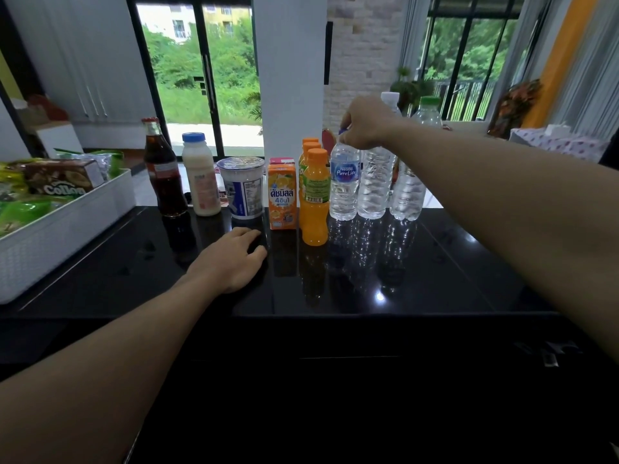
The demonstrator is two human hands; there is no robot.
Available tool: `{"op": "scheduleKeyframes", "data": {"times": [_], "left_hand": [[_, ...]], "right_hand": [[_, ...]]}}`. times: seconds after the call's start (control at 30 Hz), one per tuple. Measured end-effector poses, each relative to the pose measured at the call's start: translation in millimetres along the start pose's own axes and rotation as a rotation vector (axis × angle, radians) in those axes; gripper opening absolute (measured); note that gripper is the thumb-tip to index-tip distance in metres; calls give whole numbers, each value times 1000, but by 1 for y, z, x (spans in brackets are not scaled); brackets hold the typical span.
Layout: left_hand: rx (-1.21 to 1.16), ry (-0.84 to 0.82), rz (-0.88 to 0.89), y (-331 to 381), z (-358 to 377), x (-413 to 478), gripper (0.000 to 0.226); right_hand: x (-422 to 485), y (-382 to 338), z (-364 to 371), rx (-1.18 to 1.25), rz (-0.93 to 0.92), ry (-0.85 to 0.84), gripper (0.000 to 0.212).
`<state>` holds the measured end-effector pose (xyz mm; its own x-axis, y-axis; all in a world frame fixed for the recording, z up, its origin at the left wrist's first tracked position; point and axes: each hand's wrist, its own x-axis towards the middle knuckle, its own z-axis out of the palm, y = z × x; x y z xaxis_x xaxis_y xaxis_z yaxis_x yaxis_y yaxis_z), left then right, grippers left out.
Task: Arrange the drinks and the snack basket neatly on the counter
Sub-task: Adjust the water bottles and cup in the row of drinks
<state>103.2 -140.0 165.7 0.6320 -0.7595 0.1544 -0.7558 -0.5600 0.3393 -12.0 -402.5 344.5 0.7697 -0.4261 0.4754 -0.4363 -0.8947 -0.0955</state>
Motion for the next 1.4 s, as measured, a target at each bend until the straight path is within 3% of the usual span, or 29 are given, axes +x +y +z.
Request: {"op": "scheduleKeyframes", "data": {"times": [0.87, 1.4], "left_hand": [[-9, 10, 11, -1, 0, -1, 62], [-25, -18, -3, -1, -2, 0, 65]], "right_hand": [[-4, -5, -4, -12, 34, -14, 23], [-7, -9, -3, -63, 4, -105, 29]]}}
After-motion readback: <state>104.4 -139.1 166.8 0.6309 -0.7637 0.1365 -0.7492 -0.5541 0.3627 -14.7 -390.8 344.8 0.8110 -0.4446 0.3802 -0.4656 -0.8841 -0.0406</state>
